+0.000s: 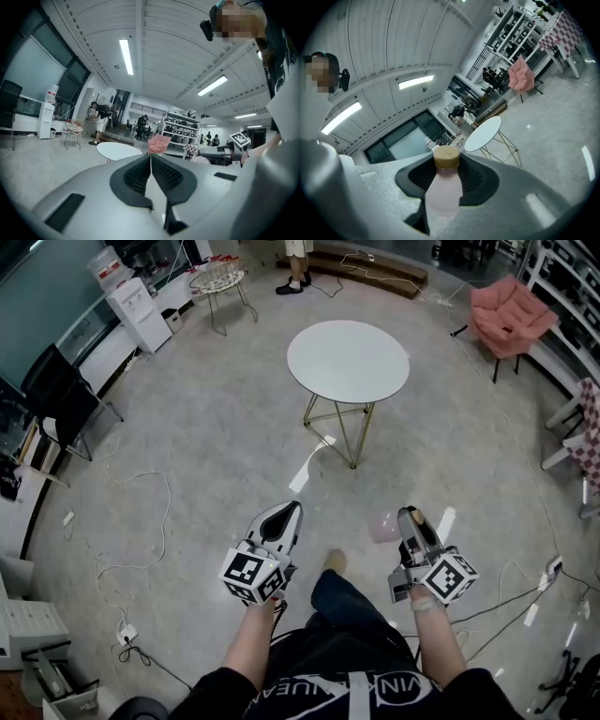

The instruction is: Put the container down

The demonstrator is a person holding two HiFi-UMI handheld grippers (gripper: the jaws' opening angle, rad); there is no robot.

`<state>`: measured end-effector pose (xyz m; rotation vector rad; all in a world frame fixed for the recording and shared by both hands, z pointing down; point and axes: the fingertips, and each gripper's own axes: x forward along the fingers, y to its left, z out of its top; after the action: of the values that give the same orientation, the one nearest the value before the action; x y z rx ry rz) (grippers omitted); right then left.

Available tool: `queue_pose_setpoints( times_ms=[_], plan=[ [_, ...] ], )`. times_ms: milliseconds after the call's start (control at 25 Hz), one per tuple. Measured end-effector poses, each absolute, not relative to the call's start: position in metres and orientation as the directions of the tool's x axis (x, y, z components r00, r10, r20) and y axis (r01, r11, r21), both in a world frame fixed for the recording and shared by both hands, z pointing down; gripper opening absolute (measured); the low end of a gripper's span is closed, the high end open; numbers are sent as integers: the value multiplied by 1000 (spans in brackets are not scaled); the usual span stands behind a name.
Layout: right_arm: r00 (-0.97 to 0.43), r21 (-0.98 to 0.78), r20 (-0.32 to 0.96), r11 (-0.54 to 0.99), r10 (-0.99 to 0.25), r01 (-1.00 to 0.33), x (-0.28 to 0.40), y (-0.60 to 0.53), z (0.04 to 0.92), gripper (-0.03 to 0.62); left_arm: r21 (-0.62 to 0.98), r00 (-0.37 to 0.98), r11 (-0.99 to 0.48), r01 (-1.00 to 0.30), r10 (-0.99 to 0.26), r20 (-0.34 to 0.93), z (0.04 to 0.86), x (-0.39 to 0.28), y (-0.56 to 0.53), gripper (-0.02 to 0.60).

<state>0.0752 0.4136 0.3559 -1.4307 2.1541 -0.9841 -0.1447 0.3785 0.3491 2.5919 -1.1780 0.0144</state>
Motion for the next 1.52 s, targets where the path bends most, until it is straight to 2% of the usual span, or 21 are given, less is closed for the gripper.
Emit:
queue_pose_setpoints(
  times_ms=[920,1520],
  plan=[
    [-424,-757,48,244,-904,-606,88,248,358,137,235,675,-638,-734,-722,148,343,-123,211,15],
    [-408,-776,70,207,-910,-596,104,220,367,137,257,674,-628,-735,-718,174,356,-115,178,15]
  ],
)
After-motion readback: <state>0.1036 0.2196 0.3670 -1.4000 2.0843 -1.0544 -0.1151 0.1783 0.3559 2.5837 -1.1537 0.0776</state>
